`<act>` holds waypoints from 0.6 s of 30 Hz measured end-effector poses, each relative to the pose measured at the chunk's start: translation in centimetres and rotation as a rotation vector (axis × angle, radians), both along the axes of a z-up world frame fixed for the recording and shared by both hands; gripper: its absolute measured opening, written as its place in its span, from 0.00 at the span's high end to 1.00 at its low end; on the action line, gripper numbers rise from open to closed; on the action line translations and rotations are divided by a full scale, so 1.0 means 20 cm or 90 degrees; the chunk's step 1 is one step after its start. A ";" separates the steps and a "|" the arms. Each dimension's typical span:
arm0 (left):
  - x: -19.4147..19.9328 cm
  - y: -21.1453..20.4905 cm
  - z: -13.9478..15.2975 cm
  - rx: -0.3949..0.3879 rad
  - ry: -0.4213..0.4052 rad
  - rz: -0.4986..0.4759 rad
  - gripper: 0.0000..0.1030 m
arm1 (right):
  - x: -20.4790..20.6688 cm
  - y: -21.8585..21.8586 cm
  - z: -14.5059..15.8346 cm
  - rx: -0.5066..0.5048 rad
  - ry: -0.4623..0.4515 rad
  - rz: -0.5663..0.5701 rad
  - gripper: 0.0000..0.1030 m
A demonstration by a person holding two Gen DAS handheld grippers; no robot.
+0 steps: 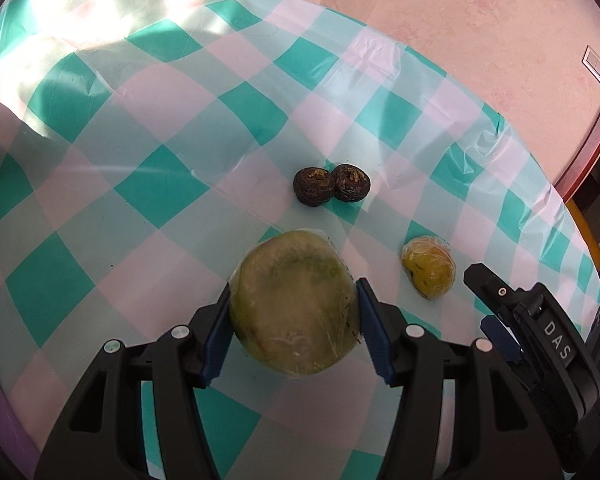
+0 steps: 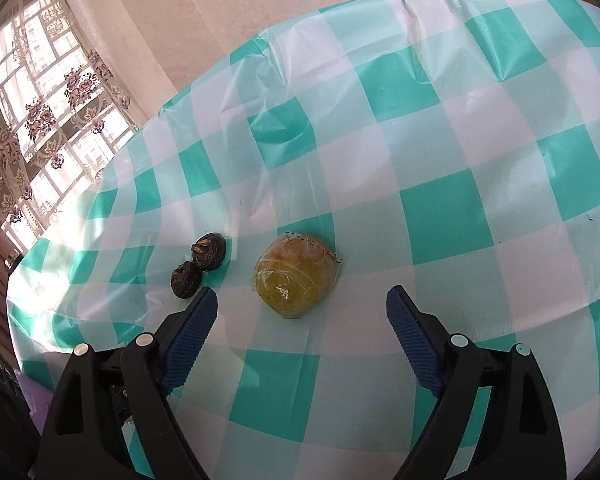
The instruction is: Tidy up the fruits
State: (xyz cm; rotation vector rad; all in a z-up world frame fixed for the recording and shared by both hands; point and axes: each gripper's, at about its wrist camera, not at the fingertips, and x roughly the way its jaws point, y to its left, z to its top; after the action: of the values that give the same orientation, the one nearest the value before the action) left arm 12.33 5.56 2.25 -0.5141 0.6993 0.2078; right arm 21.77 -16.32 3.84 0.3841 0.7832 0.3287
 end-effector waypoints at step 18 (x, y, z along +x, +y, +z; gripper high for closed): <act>0.00 -0.04 0.03 0.017 -0.034 -0.043 0.44 | 0.17 0.41 0.00 -0.302 -0.008 0.084 0.41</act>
State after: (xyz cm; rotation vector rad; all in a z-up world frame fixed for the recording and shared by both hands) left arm 12.34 4.83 2.78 -0.4685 0.6604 0.1396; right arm 25.20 -8.08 3.82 -0.1160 0.8476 0.2577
